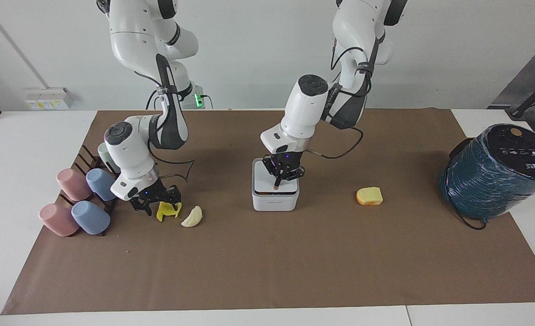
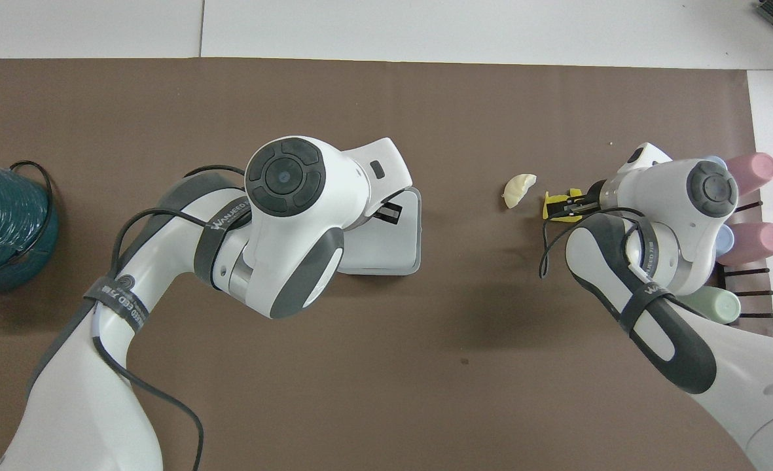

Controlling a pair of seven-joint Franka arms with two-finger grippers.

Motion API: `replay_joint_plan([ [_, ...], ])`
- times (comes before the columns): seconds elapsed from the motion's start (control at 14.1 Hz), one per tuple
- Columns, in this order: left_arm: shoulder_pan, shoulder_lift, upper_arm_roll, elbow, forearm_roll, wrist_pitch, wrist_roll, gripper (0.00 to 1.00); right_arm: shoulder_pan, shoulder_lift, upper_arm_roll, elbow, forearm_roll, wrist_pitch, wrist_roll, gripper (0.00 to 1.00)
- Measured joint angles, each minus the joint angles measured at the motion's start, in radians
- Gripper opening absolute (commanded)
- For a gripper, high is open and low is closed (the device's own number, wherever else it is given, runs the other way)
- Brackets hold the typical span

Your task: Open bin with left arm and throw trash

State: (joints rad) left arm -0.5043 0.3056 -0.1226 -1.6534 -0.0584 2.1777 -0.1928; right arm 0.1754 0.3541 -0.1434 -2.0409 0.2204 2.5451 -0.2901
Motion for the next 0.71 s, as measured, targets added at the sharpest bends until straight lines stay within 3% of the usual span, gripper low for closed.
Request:
replay_joint_plan([
  [0.28,0.016,-0.105,0.019,-0.001,0.0,-0.181,-0.004,0.0,0.009,-0.002,0.002,0.021,0.055,-0.035,0.004,0.0],
  [0.57,0.098,-0.172,0.024,-0.003,0.0,-0.37,-0.003,0.0,0.024,-0.027,0.003,0.142,0.056,-0.23,0.09,0.0],
  [0.64,0.126,-0.187,0.025,-0.003,0.0,-0.397,-0.002,0.07,0.038,-0.044,0.003,0.185,0.056,-0.295,0.134,0.0],
  [0.71,0.156,-0.202,0.026,-0.004,0.0,-0.419,0.002,0.68,0.059,-0.063,0.003,0.239,0.049,-0.373,0.197,0.0],
])
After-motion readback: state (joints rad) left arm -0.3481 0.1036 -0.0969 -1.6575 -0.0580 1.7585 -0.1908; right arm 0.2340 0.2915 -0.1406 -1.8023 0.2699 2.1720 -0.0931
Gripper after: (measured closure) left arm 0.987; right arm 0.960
